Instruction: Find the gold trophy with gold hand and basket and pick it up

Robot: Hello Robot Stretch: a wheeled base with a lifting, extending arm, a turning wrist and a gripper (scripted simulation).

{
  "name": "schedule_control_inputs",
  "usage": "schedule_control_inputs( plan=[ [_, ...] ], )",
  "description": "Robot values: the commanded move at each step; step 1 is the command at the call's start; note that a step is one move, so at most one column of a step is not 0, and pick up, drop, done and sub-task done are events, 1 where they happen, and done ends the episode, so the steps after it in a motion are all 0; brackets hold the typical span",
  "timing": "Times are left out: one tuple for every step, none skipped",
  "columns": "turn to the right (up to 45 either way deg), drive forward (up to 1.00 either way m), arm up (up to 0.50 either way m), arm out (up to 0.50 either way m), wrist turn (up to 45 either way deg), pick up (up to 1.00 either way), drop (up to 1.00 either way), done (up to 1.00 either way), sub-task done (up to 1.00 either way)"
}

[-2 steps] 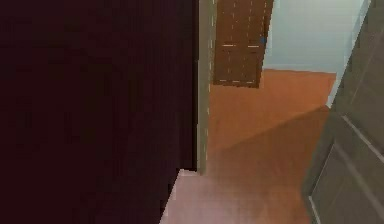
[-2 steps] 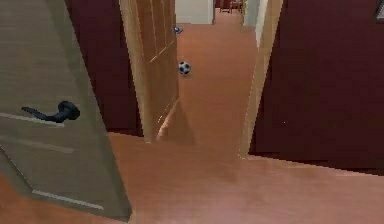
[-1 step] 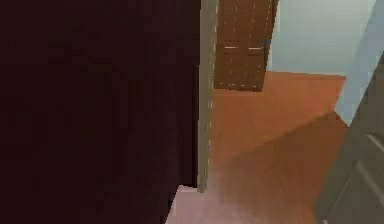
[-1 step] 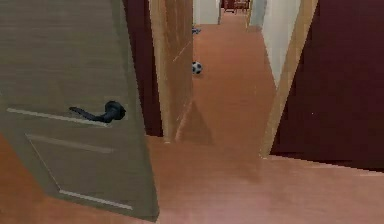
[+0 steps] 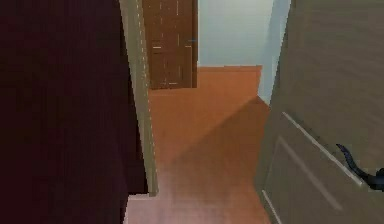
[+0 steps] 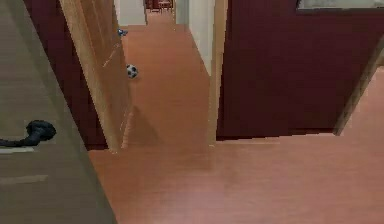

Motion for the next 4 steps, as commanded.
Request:
schedule_control_inputs(
  plan=[
    [0.0,1.0,0.0,0.0,0.0,0.0,0.0,0.0,0.0],
    [6.0,0.0,0.0,0.0,0.0,0.0,0.0,0.0,0.0],
    [0.0,0.2,0.0,0.0,0.0,0.0,0.0,0.0,0.0],
    [-9.0,0.0,0.0,0.0,0.0,0.0,0.0,0.0,0.0]
  ],
)
